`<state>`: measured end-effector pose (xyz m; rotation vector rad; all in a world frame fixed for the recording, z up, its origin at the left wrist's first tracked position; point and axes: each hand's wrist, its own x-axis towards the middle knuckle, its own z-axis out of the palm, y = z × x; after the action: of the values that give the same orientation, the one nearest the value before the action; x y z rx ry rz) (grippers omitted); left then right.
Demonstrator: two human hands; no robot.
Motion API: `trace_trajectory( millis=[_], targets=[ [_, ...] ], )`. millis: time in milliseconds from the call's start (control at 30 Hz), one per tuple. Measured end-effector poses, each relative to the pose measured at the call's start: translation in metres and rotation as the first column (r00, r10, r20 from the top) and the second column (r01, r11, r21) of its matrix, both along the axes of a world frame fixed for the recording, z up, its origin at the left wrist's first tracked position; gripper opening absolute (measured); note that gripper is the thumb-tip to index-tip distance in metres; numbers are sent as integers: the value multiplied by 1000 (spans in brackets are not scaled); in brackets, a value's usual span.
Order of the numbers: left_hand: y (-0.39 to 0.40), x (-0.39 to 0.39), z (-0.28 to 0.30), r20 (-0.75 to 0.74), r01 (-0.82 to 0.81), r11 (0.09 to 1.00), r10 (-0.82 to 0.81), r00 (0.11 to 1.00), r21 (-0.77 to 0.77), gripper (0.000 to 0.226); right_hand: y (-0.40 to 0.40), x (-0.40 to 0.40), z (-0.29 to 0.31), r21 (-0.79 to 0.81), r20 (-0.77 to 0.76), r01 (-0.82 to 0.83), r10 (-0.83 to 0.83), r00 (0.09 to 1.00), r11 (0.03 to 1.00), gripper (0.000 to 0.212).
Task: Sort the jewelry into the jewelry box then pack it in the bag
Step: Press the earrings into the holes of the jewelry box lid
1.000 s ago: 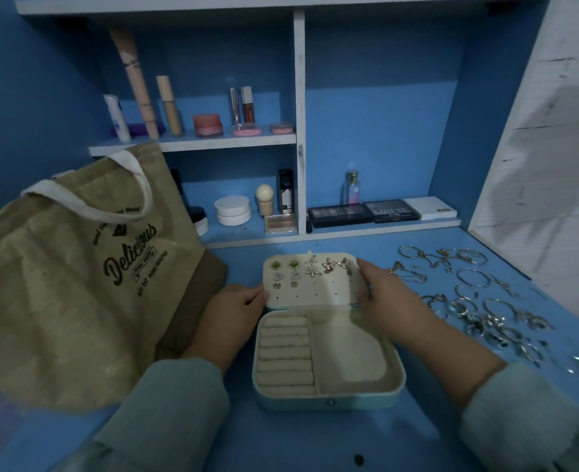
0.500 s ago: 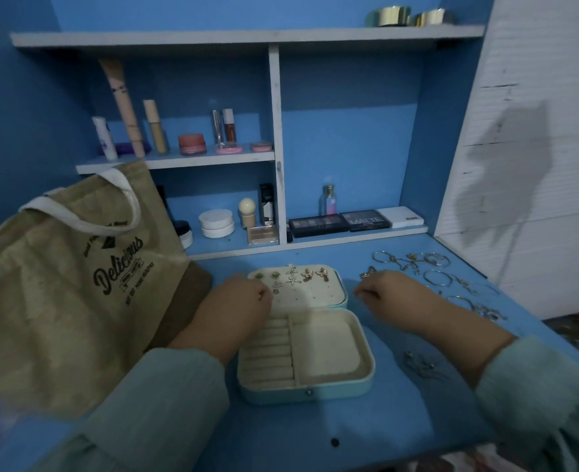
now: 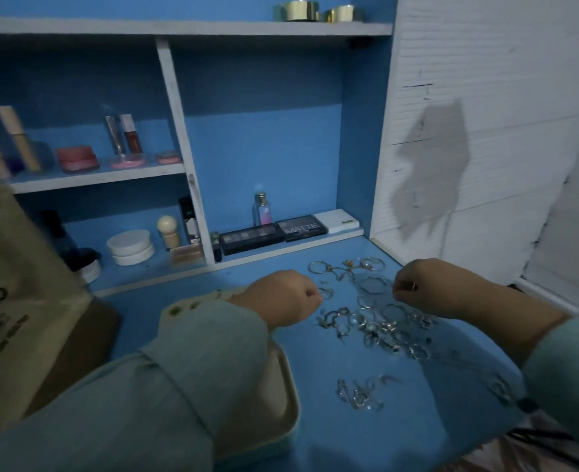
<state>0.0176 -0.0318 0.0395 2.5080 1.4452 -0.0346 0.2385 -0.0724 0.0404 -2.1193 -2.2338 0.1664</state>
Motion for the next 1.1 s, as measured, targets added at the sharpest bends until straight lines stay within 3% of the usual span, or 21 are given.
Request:
trace_trajectory(
  millis=[167,500,767,1100],
  targets=[
    [33,33,-14,6,29,999,-29,1000,-17,31,6,33,-13,-64,3,59,-59,998,996,20],
    [71,72,-37,10,58,997,-58,998,48,30,16,60,-23,-175,-56,5,-15,998,985,17],
    [79,76,-48,93,48,985,-64,994,165,24,23,61,-21,-141,-23,-29,26,999,990,21],
    [81,82,-56,-37,92,936,-84,996,340,23,30,62,-24,-102,-5,0,-1,1000,995,24]
  ],
)
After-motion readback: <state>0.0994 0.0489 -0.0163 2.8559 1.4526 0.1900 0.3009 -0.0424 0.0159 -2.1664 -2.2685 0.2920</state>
